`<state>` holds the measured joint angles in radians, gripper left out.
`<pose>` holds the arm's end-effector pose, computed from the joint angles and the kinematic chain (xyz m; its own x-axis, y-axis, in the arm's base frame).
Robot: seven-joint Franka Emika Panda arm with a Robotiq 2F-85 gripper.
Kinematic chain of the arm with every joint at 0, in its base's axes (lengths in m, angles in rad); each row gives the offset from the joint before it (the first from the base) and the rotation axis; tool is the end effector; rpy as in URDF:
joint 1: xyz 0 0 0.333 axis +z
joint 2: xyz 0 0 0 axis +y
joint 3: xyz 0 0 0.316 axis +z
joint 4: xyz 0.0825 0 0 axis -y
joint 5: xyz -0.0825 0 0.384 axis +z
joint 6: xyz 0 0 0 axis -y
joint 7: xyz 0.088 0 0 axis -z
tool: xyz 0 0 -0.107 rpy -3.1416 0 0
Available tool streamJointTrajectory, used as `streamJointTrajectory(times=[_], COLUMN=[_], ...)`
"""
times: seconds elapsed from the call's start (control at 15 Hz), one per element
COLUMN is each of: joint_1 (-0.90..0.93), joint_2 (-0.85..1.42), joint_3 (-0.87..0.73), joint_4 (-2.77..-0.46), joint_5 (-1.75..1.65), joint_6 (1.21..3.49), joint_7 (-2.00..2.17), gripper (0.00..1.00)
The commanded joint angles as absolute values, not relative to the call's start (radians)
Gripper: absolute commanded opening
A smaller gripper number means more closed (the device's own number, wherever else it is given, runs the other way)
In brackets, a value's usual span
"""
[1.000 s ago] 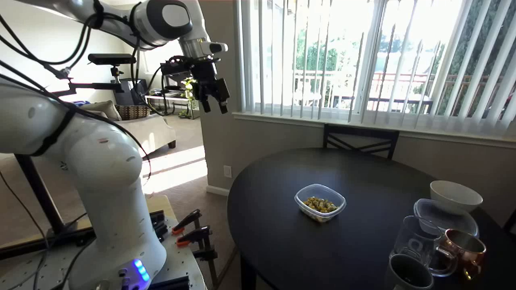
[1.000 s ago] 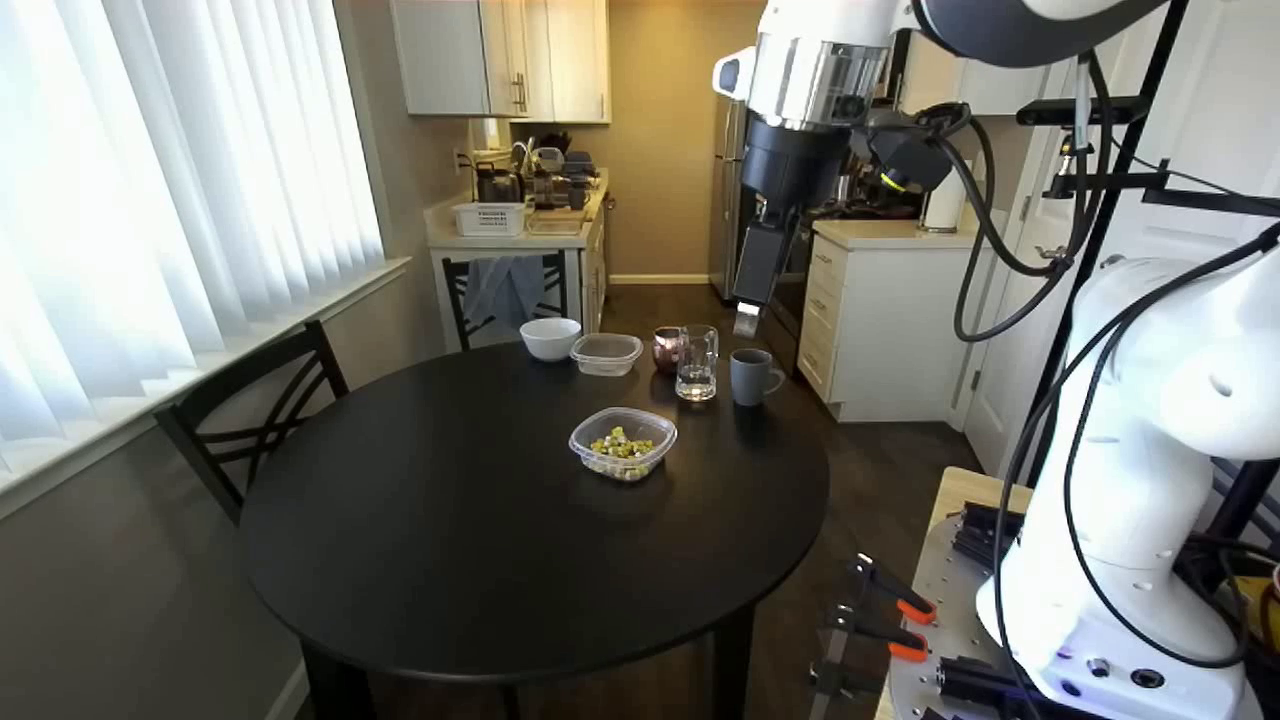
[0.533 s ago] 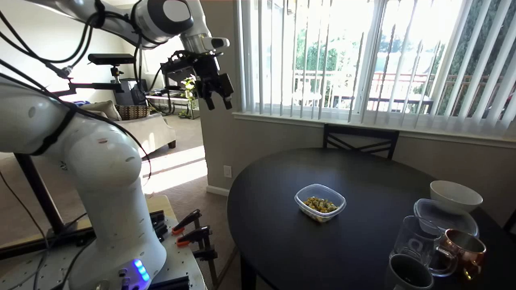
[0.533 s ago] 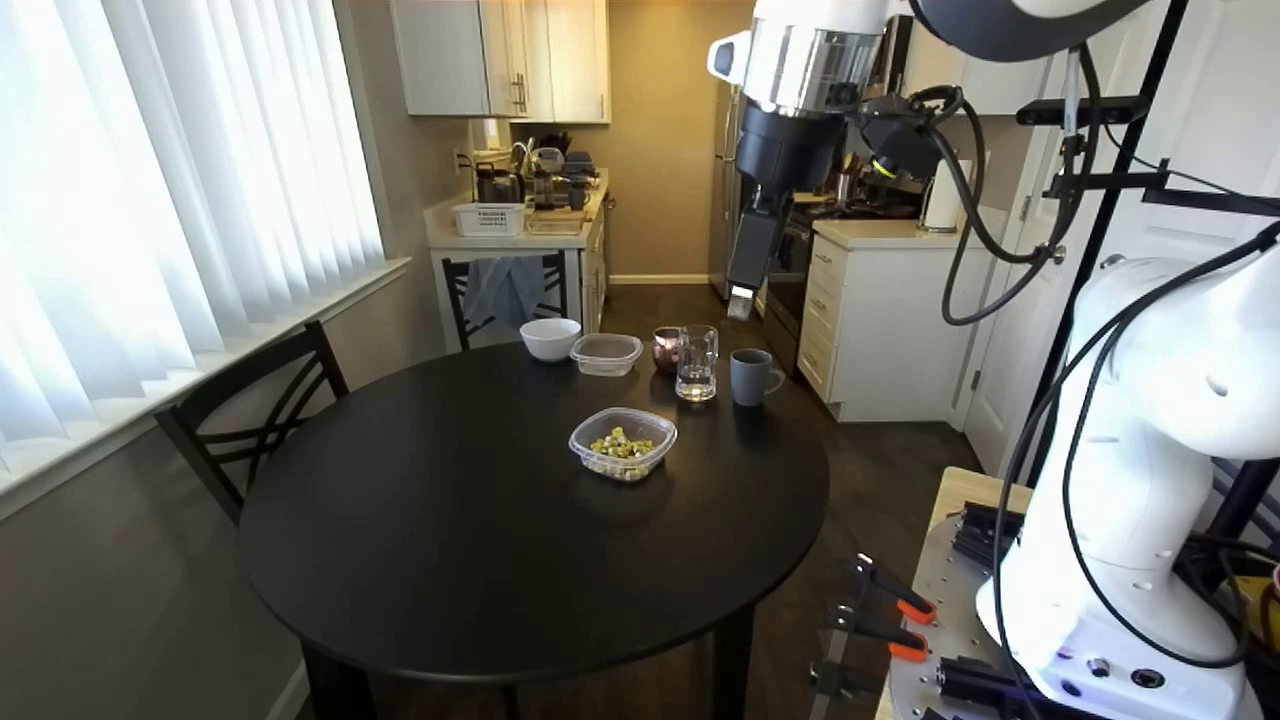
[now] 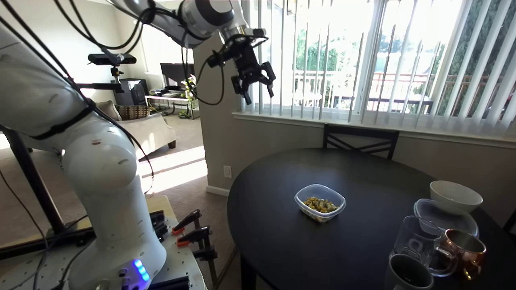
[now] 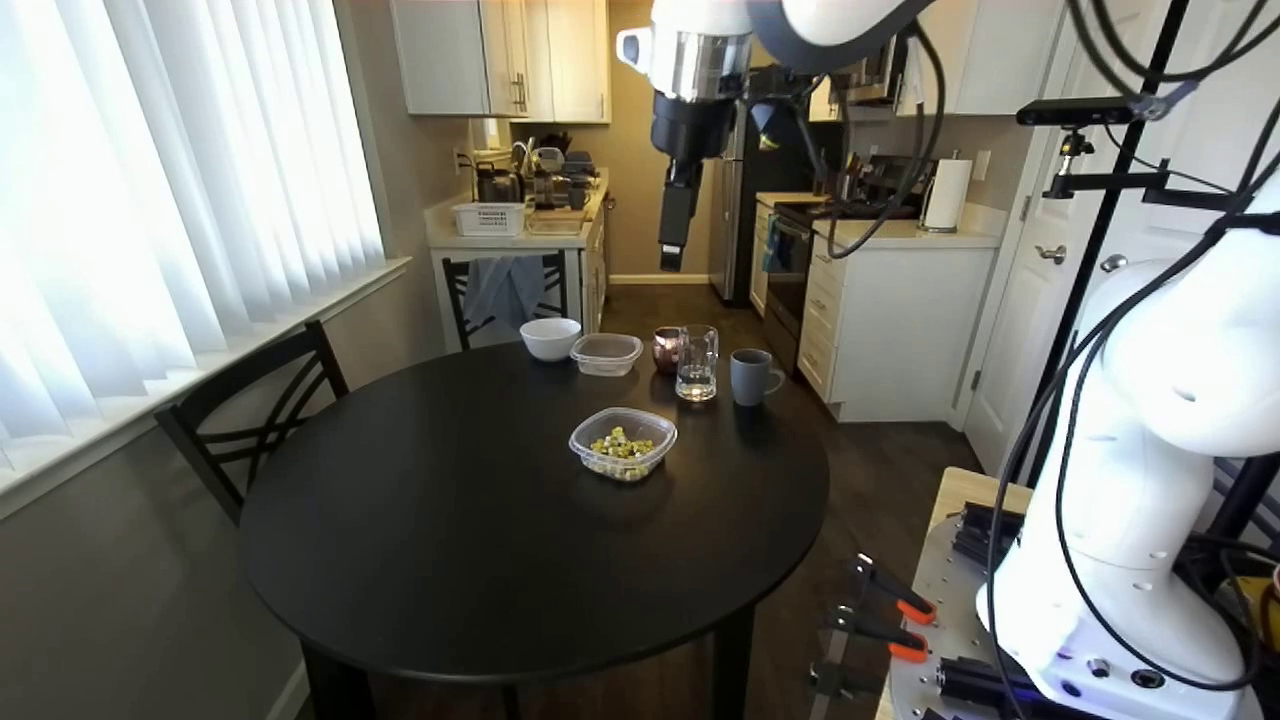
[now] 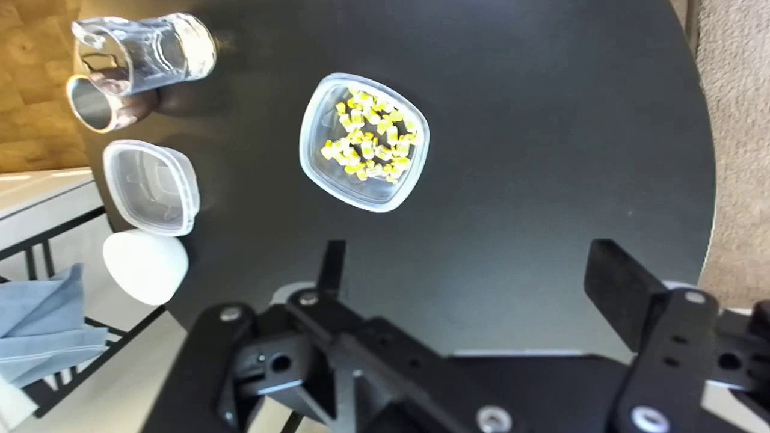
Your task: Pour the candy out of the clear container and onto the black table.
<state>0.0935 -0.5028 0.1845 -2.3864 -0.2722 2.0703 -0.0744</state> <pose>0.4048 0.1085 0.5205 0.8843 0.4500 0.1241 0.3855 -0.8539 0.3496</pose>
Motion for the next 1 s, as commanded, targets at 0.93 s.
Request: streamJointTrajectory(times=[0.93], joint_1=[0.074], joint_2=[0.151], joint_3=[0.071], joint_4=[-2.065], joint_5=[-0.254], joint_6=[2.055], joint_7=[-0.253], gripper=[1.00])
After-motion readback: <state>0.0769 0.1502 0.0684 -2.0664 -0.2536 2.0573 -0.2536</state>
